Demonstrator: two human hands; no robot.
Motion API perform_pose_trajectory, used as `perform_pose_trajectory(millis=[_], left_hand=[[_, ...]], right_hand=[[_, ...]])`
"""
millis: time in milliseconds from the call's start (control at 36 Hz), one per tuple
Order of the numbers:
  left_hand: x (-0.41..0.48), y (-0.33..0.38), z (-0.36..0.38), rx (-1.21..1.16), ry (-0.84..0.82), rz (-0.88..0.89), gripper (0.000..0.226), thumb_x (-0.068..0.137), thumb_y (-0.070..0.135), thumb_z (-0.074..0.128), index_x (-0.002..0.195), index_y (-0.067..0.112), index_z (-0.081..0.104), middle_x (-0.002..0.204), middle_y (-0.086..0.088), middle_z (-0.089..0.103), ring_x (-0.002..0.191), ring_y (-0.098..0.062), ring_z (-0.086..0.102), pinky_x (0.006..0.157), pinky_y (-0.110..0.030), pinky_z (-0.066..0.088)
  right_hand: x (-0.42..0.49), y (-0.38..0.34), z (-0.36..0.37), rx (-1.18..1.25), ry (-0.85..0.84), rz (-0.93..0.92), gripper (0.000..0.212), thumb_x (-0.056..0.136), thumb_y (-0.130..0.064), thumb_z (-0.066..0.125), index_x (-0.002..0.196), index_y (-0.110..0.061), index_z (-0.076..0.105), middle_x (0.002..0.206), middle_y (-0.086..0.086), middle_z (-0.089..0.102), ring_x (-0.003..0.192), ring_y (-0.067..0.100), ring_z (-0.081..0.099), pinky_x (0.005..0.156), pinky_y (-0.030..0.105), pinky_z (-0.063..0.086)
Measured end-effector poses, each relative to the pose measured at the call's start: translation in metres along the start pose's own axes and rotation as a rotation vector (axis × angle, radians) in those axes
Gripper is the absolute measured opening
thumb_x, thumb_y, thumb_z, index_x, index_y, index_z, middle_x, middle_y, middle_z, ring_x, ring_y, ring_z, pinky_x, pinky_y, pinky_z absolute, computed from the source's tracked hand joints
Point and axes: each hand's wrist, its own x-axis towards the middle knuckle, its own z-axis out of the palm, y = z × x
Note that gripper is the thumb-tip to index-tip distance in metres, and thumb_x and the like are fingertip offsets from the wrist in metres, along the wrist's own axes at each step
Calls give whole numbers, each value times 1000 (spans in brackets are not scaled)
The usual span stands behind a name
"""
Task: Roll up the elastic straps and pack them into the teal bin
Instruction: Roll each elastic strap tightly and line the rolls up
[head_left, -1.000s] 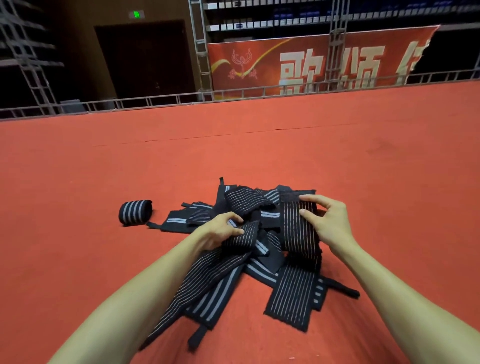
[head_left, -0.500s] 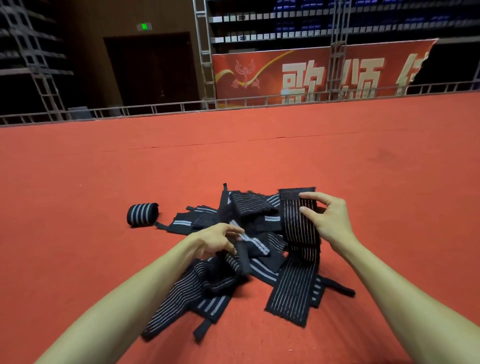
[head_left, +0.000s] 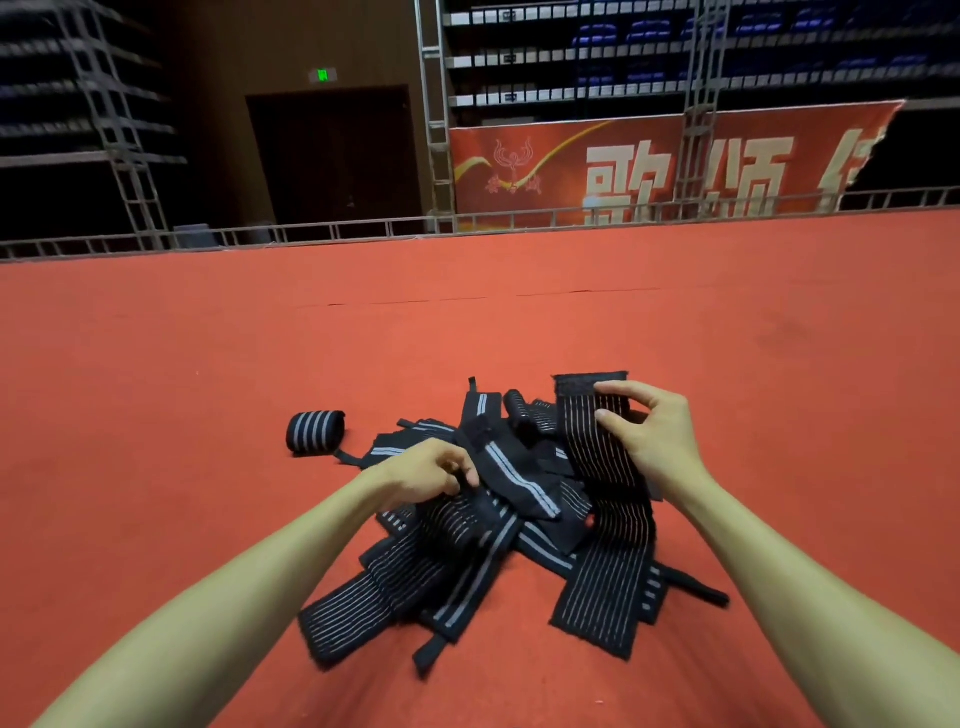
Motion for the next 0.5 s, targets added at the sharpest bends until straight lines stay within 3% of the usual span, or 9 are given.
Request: perform_pose_trajectory(millis=[56,111,250,389,500], left_hand=[[-2,3,-8,-54,108,59,27,89,0,61,85,25,71,96,-9,68,84,-13,55,77,-30,47],[-6,11,-15,-122,192,111,23,90,3,65,84,23,71,89,0,70,81,-9,57,79,-28,45],[-15,40,-39,-105,496,218,20,85,3,72,79,22,74,82,9,71,79,7,58,74,-5,39],[-22,73,-60,-189,675,307,23,84,1,70,78,23,74,70,12,68,66,-7,57,64,-22,44],[-29,104,-66,-169,803,413,19,86,3,70,86,22,73,78,17,67,63,4,56,65,-16,45]], right_hand=[[1,-8,0,4,-1,-14,31,82,-4,76,99,-30,75,104,-6,74,106,17,67,99,47,52],[1,-16,0,16,2,-27,31,82,-5,76,98,-31,75,104,-6,74,105,16,67,98,46,52],[4,-40,2,27,30,-72,30,82,-6,76,95,-33,74,100,-5,75,100,19,68,96,44,52],[10,-69,5,33,45,-92,21,83,-9,75,100,-20,78,103,-3,75,104,16,67,99,41,51],[15,-90,13,48,32,-86,21,81,-12,78,99,-21,78,99,-2,76,98,18,69,95,44,54]])
